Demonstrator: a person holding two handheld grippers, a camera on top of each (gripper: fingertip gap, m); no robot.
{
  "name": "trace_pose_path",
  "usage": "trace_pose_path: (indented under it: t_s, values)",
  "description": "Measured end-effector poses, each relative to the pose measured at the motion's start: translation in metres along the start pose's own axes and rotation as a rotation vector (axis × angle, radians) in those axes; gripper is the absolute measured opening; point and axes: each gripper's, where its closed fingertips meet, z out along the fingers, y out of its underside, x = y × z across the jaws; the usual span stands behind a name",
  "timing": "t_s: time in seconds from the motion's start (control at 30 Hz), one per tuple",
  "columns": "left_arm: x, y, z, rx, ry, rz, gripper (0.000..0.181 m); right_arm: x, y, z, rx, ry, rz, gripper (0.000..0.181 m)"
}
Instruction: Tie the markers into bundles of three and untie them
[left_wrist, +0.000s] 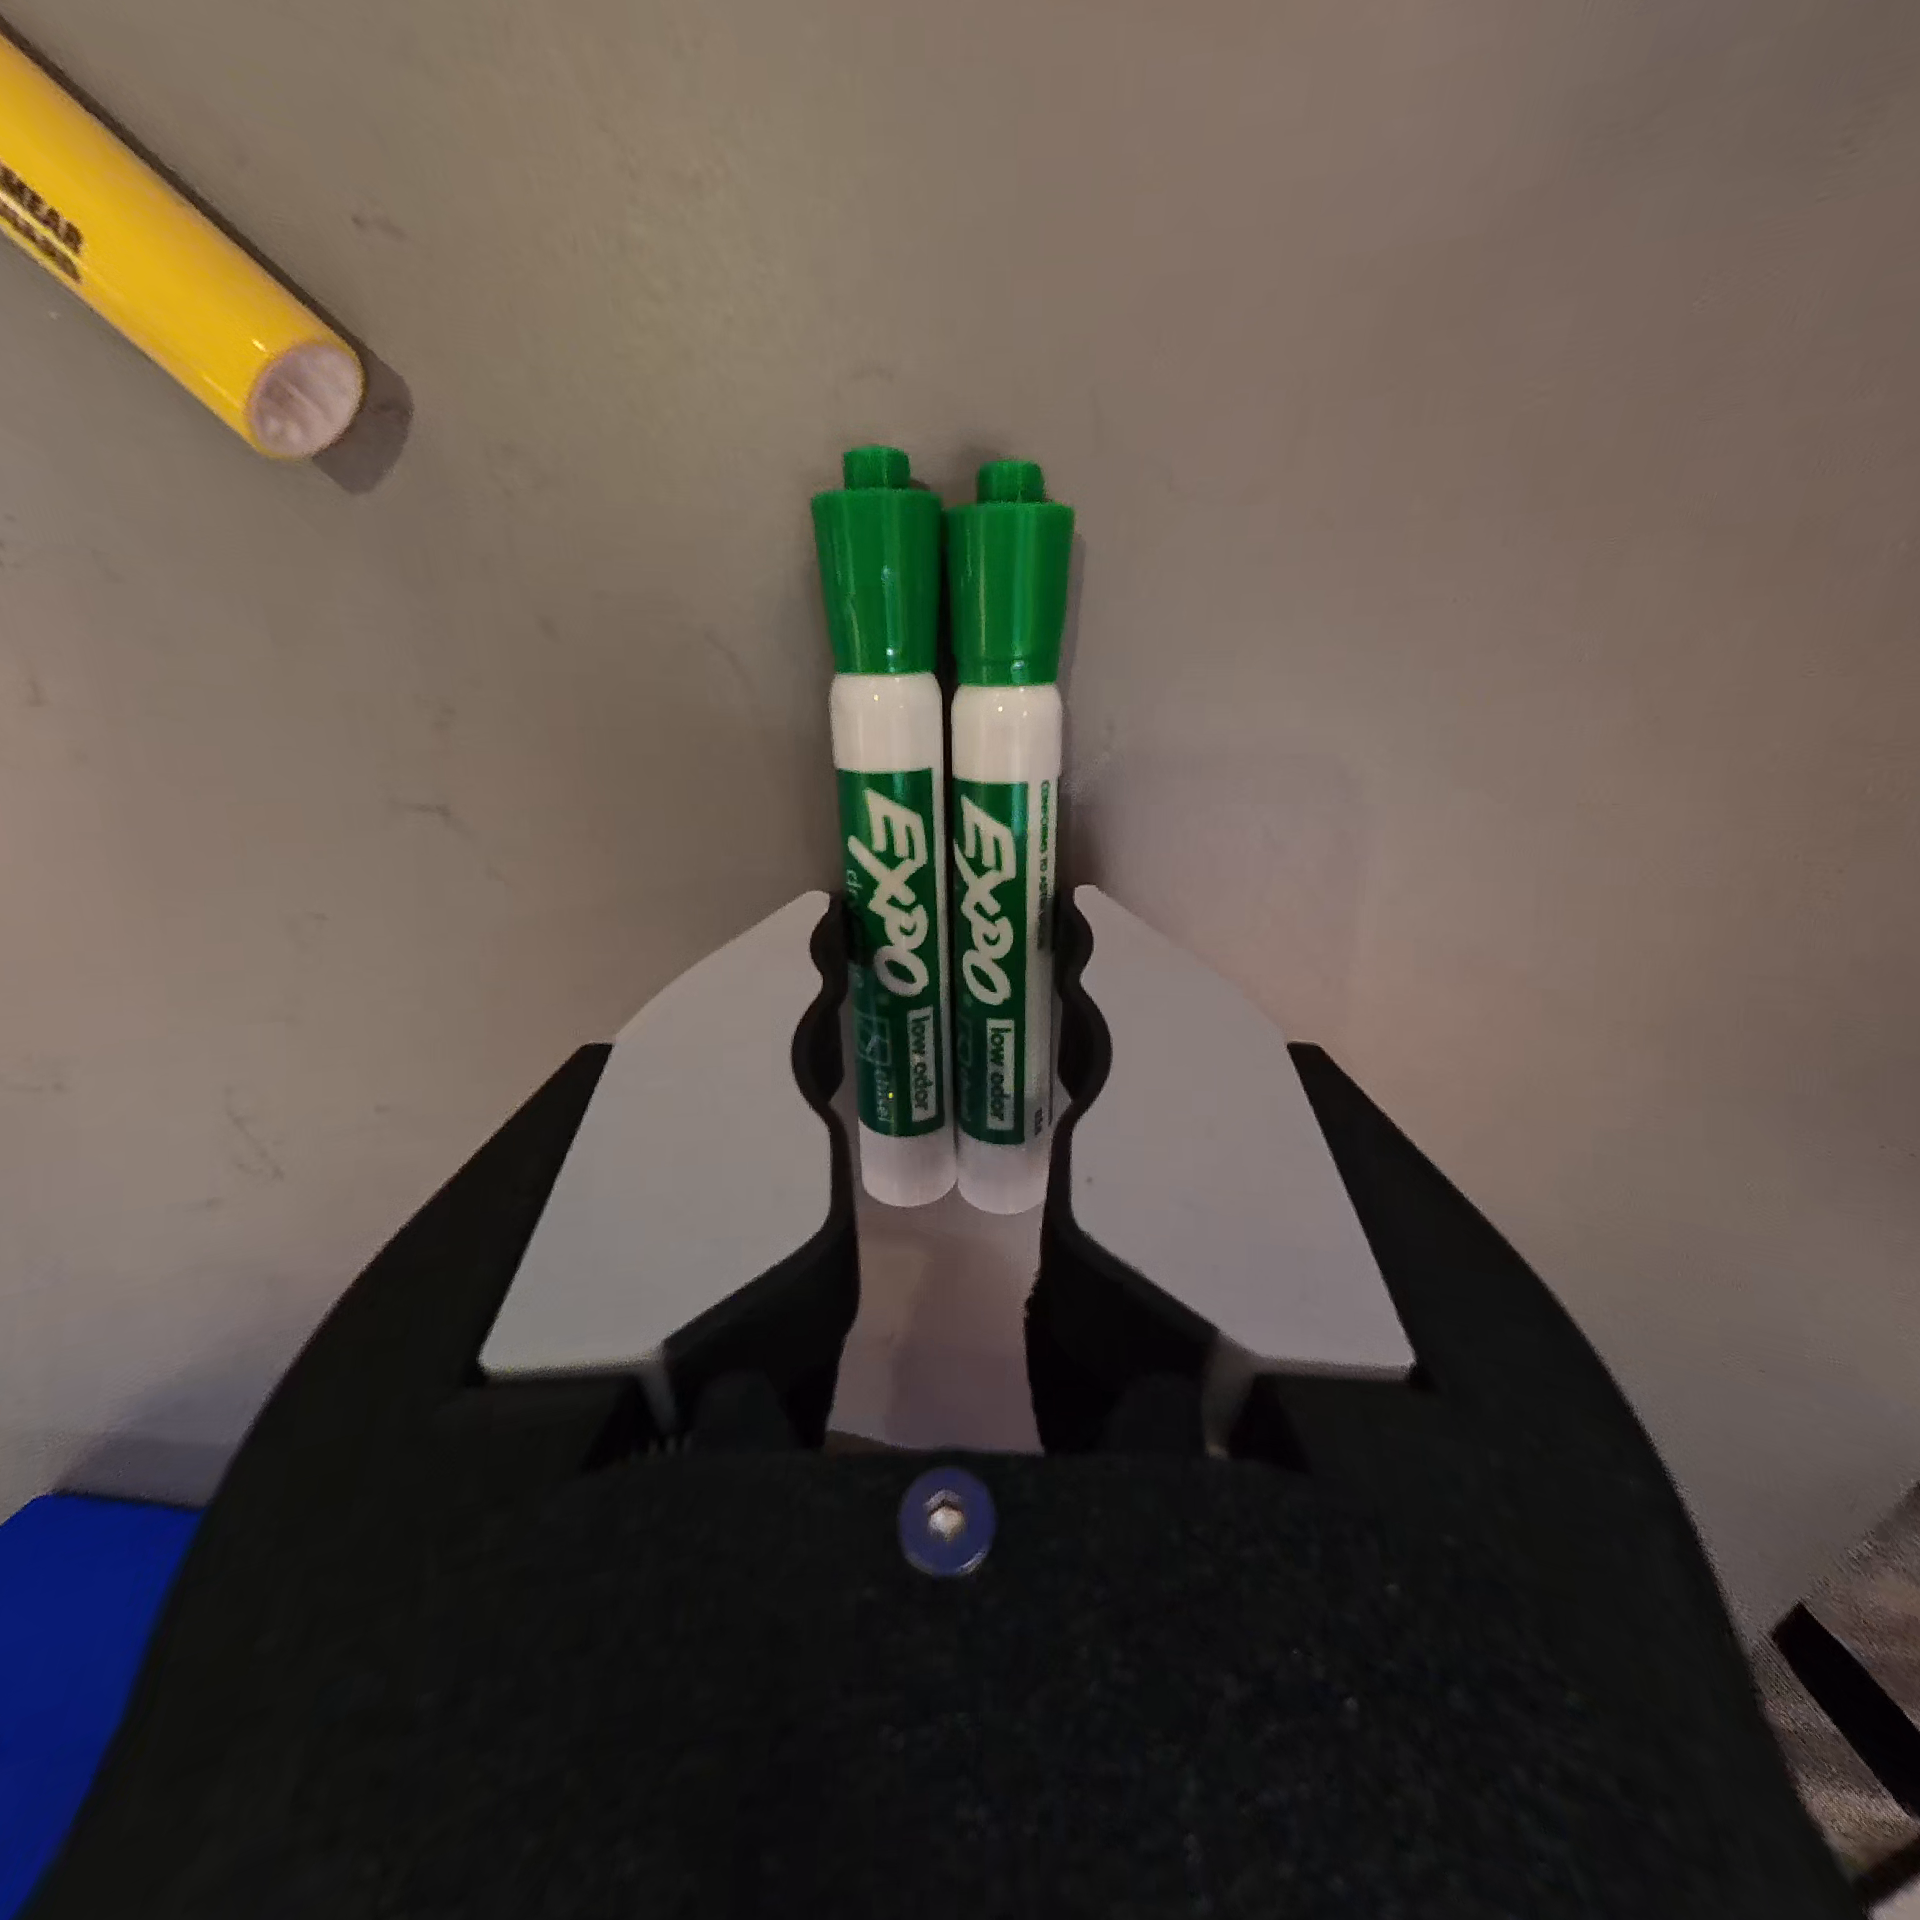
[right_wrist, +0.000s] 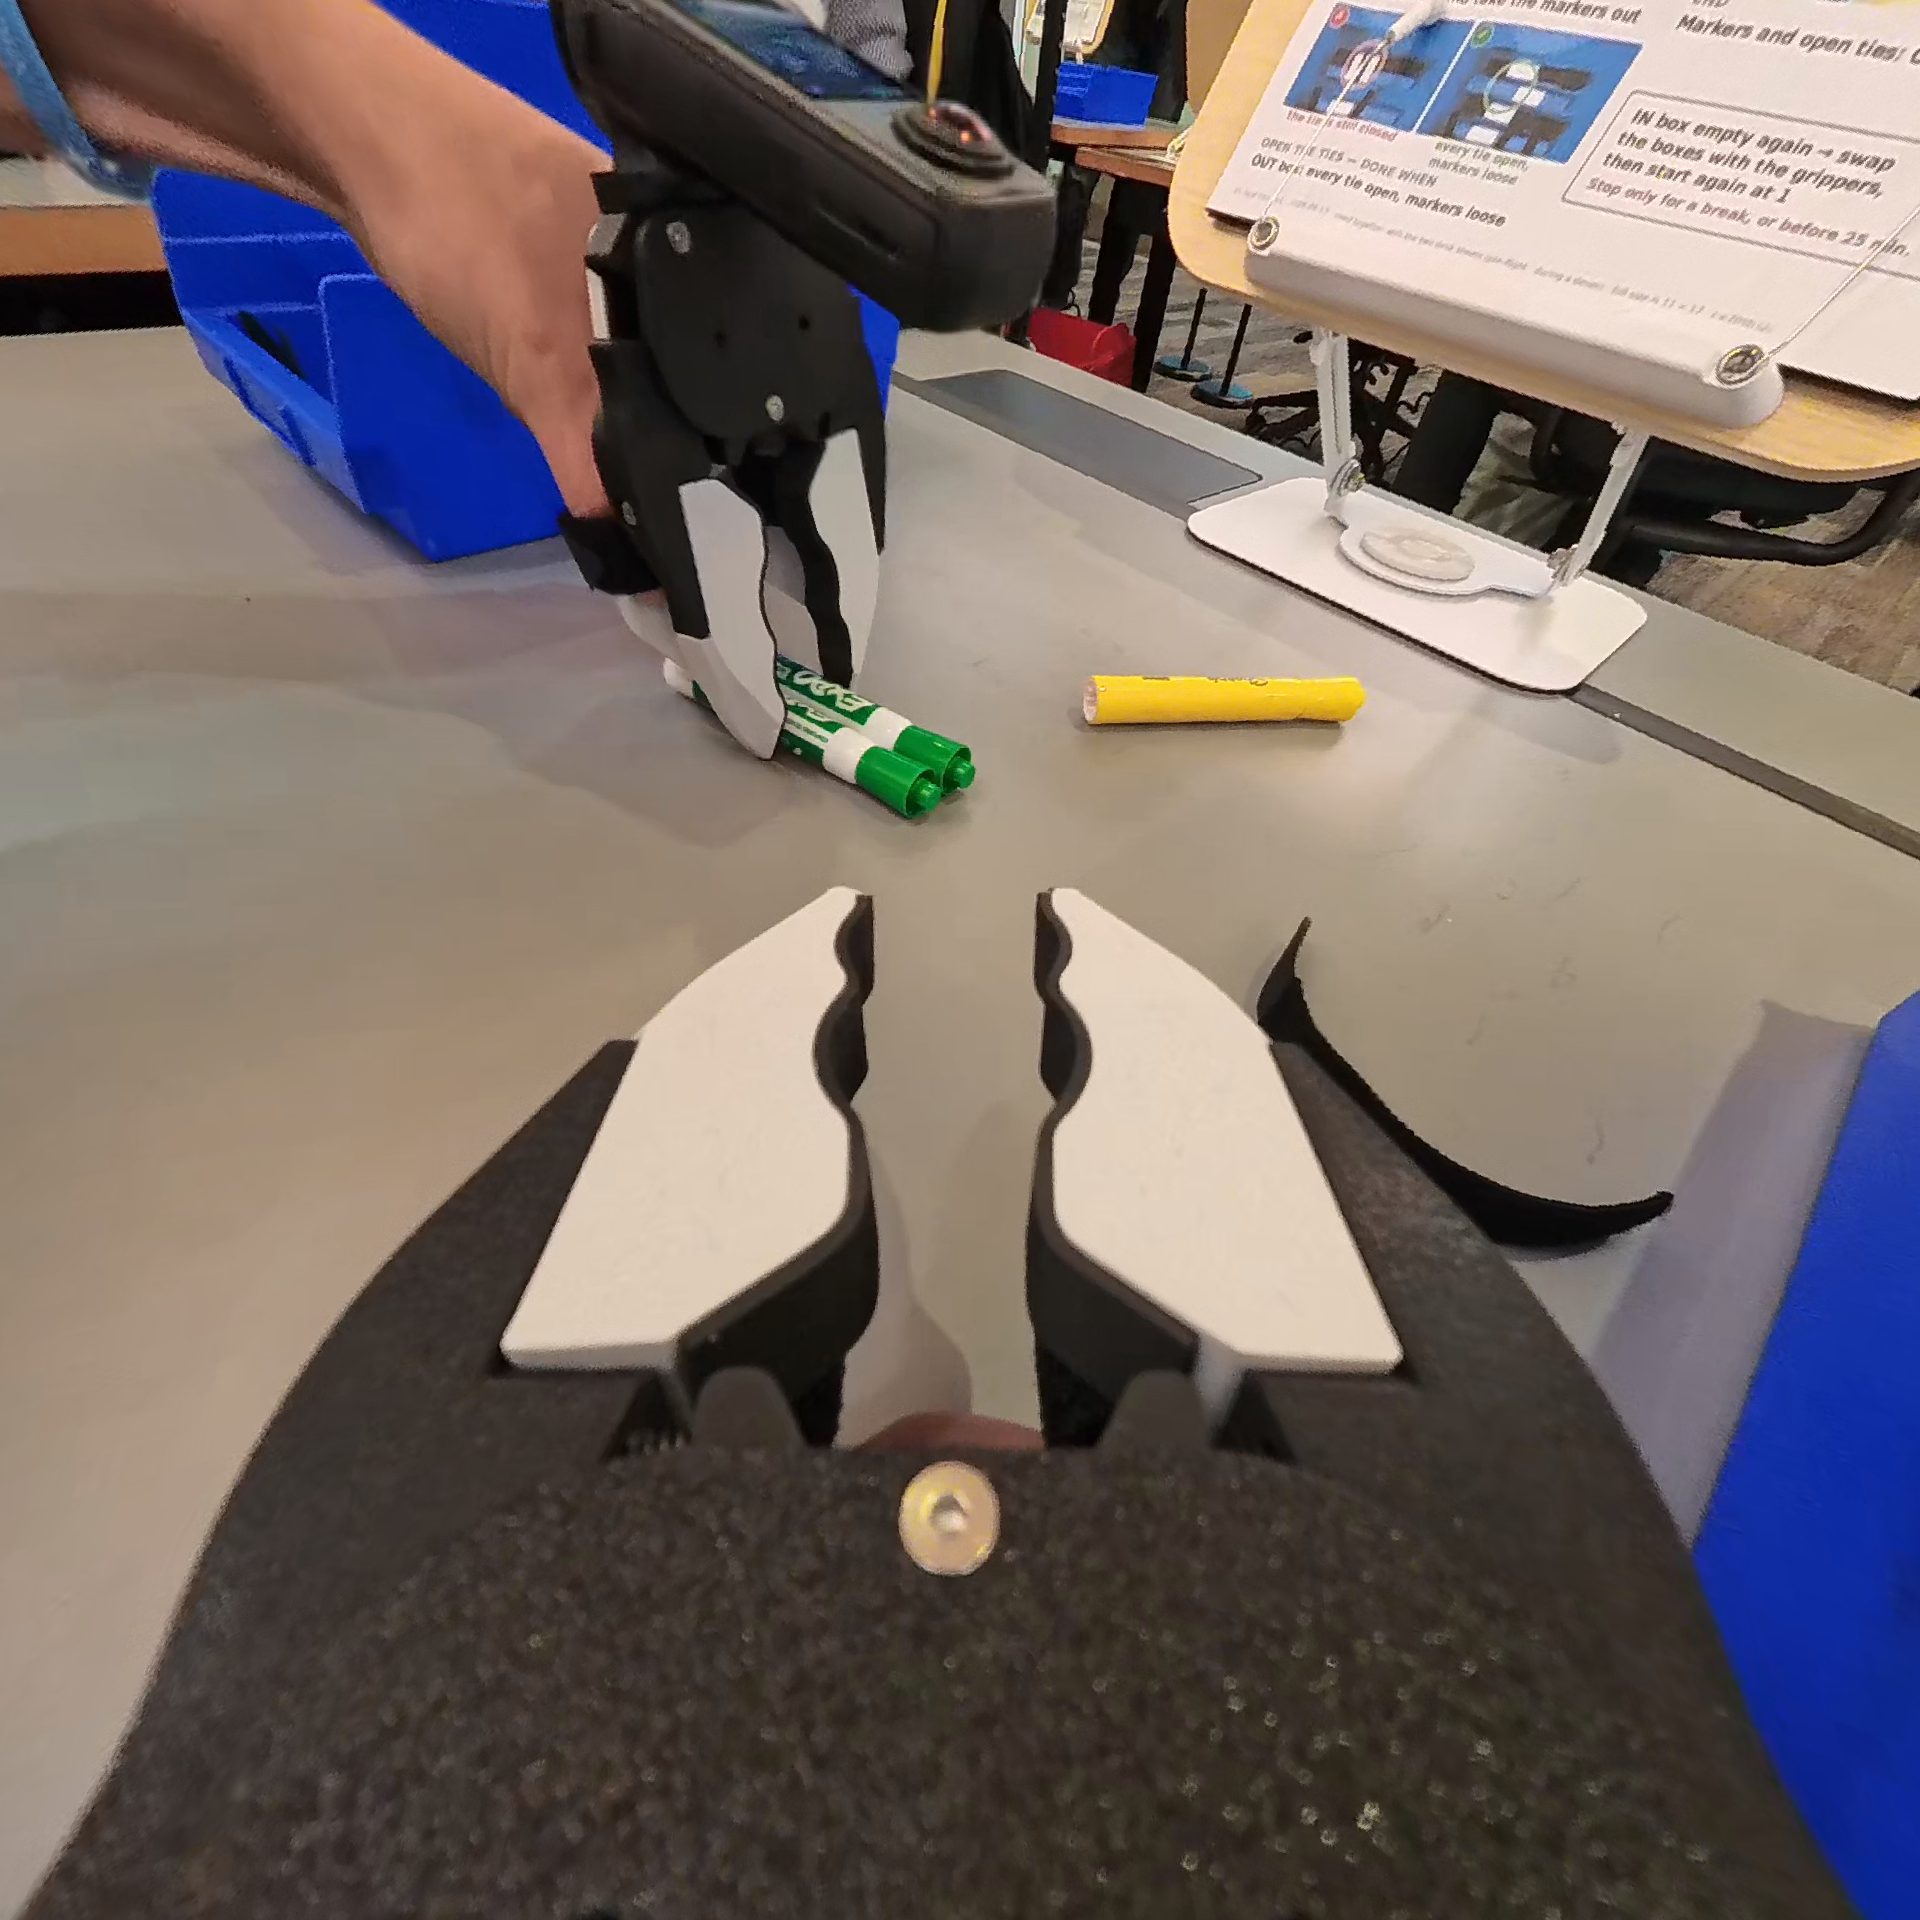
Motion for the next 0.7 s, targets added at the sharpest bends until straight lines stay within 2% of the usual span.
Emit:
trace_pose_path:
  t_s: [0.27, 0.37, 0.4, 0.43, 0.57, 0.7]
  values:
    - [-0.001, -0.001, -0.006, 0.057, -0.032, -0.021, 0.036, 0.001, -0.001, -0.001, 0.009, -0.002, 0.014, 0.029]
    - [0.001, -0.004, -0.016, 0.093, 0.004, -0.041, 0.032, 0.001, -0.001, 0.0, 0.007, -0.002, 0.013, 0.029]
    - [-0.001, -0.007, -0.021, 0.116, 0.003, -0.044, 0.008, 0.001, 0.0, 0.0, 0.006, -0.003, 0.014, 0.029]
    - [-0.004, -0.006, -0.022, 0.114, -0.015, -0.038, 0.0, 0.001, 0.0, 0.0, 0.004, -0.003, 0.013, 0.029]
    - [-0.004, 0.0, -0.012, 0.071, -0.022, -0.031, 0.002, 0.001, 0.0, 0.0, 0.004, 0.0, 0.01, 0.029]
    - [-0.006, -0.005, -0.012, 0.118, -0.049, -0.054, 0.006, 0.002, 0.0, -0.002, 0.004, 0.004, 0.014, 0.029]
